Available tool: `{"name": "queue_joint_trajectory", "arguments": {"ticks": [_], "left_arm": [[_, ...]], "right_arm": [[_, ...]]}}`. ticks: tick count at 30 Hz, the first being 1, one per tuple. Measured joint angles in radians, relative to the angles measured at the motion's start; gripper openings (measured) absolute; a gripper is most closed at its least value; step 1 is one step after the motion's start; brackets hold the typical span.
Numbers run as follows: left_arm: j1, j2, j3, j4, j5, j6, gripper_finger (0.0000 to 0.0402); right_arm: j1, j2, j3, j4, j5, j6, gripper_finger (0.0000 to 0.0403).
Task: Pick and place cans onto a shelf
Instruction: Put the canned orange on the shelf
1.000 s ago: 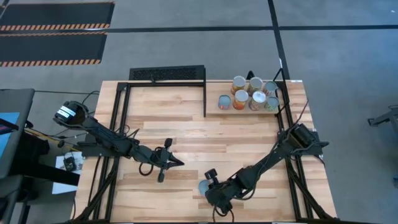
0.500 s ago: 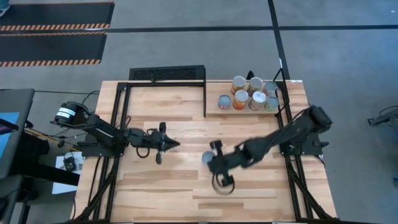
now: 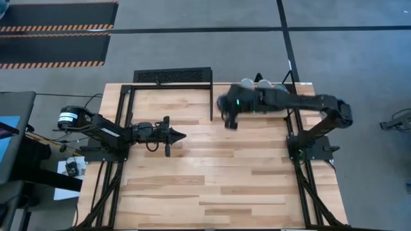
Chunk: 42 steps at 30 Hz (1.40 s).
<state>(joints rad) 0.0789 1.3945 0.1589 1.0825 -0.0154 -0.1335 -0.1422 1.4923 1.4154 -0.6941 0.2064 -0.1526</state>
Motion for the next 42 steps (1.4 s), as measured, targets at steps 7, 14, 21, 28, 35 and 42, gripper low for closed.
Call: {"name": "queue_joint_trajectory", "arguments": {"ticks": [7, 14, 21, 28, 35, 42], "left_arm": [[0.002, 0.000, 0.000, -0.005, 0.000, -0.001, 0.0000], [0.002, 0.000, 0.000, -0.021, -0.008, 0.003, 0.0000], [0.002, 0.000, 0.000, -0.023, -0.009, 0.005, 0.0000], [0.002, 0.000, 0.000, -0.024, -0.011, 0.005, 0.0000], [0.002, 0.000, 0.000, -0.024, -0.010, 0.004, 0.0000], [0.002, 0.000, 0.000, -0.024, -0.010, -0.001, 0.0000]], "right_arm": [[-0.246, 0.107, 0.088, -0.052, -0.021, -0.066, 0.0005], [-0.386, 0.265, 0.089, -0.019, -0.080, -0.066, 0.0007], [-0.447, 0.366, 0.089, 0.037, -0.139, -0.030, 0.0007], [-0.480, 0.397, 0.089, 0.049, -0.150, 0.003, 0.0007], [-0.496, 0.395, 0.089, 0.049, -0.159, 0.036, 0.0012], [-0.495, 0.395, 0.089, 0.042, -0.184, 0.055, 0.0039]]}}
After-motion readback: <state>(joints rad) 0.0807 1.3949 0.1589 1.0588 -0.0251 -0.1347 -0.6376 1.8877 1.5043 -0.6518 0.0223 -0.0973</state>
